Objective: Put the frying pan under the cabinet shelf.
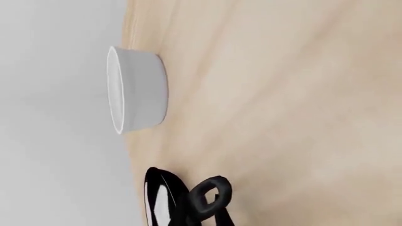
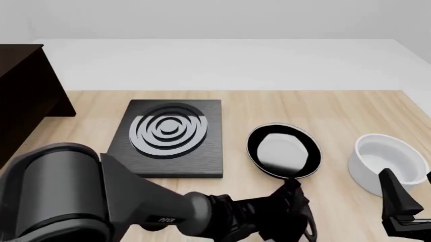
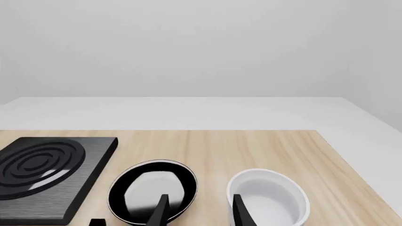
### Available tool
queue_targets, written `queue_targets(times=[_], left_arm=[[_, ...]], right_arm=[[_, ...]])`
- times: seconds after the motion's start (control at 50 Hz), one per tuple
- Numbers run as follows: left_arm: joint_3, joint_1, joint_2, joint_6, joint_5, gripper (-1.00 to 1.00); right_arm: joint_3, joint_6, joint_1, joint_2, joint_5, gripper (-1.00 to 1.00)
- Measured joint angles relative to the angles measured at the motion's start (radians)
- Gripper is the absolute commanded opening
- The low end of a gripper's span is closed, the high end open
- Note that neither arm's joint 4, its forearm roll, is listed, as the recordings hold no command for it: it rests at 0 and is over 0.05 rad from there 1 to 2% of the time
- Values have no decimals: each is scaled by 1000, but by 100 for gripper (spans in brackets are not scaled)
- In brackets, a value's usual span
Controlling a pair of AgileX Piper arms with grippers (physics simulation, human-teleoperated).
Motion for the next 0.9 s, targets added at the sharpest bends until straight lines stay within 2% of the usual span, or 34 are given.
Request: queue_targets(times=[0.2, 0.36, 0.6, 0.9], left_arm=[[73, 2, -39, 24, -52, -100], [150, 4, -143, 52, -87, -100], [235, 20, -284, 138, -127, -100], [293, 44, -403, 229, -183, -100]], right_arm=[[0, 0, 0, 0, 0, 100], [0, 0, 0, 0, 0, 100], [0, 0, 0, 0, 0, 100], [0, 0, 0, 0, 0, 100]])
